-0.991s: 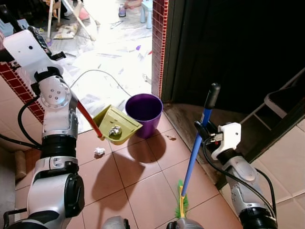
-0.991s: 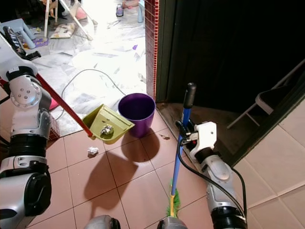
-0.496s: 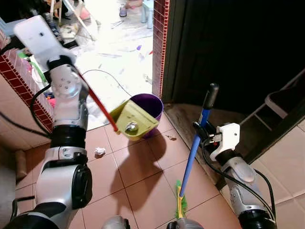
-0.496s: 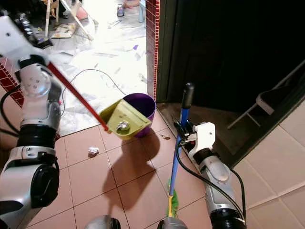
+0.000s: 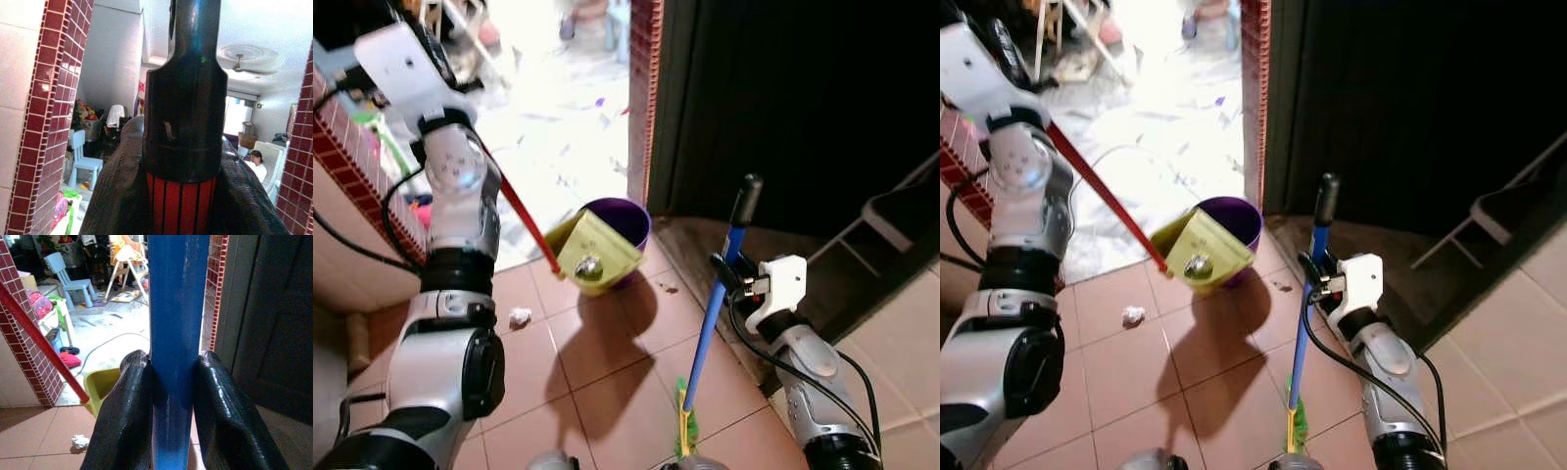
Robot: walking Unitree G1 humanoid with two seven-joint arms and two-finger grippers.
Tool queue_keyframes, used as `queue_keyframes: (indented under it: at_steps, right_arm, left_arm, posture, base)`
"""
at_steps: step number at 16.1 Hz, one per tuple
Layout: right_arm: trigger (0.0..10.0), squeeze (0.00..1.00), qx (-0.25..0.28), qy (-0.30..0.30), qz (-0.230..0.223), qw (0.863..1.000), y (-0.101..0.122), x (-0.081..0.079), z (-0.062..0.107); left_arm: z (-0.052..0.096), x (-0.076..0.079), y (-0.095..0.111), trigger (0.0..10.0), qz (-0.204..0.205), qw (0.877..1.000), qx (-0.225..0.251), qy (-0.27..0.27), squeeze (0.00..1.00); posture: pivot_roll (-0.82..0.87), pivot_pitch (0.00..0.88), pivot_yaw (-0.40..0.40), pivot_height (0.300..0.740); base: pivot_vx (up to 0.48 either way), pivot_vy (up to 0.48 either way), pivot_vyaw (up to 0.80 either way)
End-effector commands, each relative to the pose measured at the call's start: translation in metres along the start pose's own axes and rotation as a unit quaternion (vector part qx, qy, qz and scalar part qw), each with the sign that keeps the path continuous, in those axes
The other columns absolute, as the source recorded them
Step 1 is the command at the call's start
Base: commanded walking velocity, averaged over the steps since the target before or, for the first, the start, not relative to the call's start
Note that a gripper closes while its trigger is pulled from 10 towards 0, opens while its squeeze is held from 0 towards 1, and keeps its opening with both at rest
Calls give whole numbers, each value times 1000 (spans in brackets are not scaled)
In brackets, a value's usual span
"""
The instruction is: Sweep floor
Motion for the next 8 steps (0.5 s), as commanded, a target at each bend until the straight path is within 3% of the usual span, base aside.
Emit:
queue_keyframes:
  at_steps: [1,8]
  right_arm:
    - [10000,0,17,2,1,1000,10,-1,-3]
    - [10000,0,16,5,0,1000,10,-2,-2]
  left_arm:
    - [-10,11,27,10000,19,998,54,-13,0]
    - [-11,11,26,10000,19,998,54,-13,0]
  posture:
    - [-190,0,56,740]
    - [-189,0,52,740]
  base:
    - [289,0,0]
    - [352,0,0]
Point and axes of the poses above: a point about 5 cm out from each wrist's last joint towards the gripper, its own z axis pointing back from the gripper into the wrist, its own y axis along the axis of the wrist's last joint, x = y × z, the point moved 4 cm from there along -z, pointing out of the wrist towards the gripper, and after that the axes turned 10 degrees about z, right-handed, at the moved point
